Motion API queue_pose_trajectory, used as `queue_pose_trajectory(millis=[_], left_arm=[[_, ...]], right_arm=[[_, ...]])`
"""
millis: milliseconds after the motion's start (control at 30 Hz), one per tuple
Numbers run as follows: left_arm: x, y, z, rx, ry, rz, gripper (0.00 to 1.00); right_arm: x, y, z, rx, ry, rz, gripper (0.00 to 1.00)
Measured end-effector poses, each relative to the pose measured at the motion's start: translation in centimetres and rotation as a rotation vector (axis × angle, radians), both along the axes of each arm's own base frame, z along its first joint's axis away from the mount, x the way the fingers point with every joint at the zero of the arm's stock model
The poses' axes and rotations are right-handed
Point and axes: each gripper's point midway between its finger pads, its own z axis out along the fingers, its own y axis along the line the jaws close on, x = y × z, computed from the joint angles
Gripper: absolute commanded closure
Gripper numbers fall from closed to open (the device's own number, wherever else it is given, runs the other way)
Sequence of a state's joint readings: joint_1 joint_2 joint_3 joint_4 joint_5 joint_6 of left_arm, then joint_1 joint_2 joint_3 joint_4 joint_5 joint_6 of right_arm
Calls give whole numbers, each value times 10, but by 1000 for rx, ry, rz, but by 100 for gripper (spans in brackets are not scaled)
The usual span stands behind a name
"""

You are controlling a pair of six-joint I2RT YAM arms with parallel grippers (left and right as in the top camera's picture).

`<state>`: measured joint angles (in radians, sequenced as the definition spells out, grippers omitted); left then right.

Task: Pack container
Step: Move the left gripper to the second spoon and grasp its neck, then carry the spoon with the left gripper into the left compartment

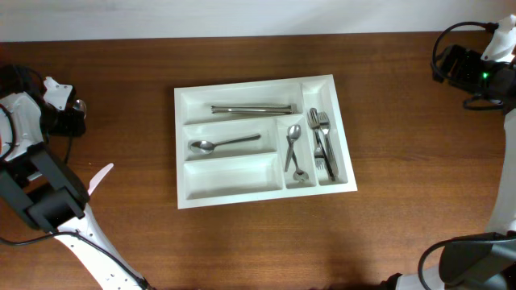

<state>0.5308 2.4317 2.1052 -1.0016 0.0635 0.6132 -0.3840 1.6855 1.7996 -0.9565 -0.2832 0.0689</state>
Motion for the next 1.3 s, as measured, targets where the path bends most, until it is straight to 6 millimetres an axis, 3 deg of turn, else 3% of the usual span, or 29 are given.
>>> queue_pose_trajectory(millis=[333, 467, 667, 733, 900, 1300], left_arm=[[-2, -5, -23, -37, 30, -3, 25], [-2, -5, -23, -39, 29, 1, 44], [-3, -3, -23, -43, 28, 0, 51], [-3, -3, -23, -43, 28, 2, 59], [-4, -1, -23, -43, 28, 3, 97], [-8, -4, -24, -52, 44, 2, 98]], right_arm=[[0, 0, 0, 0, 0, 0, 1], [0, 0, 0, 1, 0, -1, 1], [0, 0, 0, 2, 0, -2, 1], [0, 0, 0, 1, 1, -2, 1], [0, 0, 0, 2, 0, -2, 1], [0, 0, 0, 1, 0, -1, 1]])
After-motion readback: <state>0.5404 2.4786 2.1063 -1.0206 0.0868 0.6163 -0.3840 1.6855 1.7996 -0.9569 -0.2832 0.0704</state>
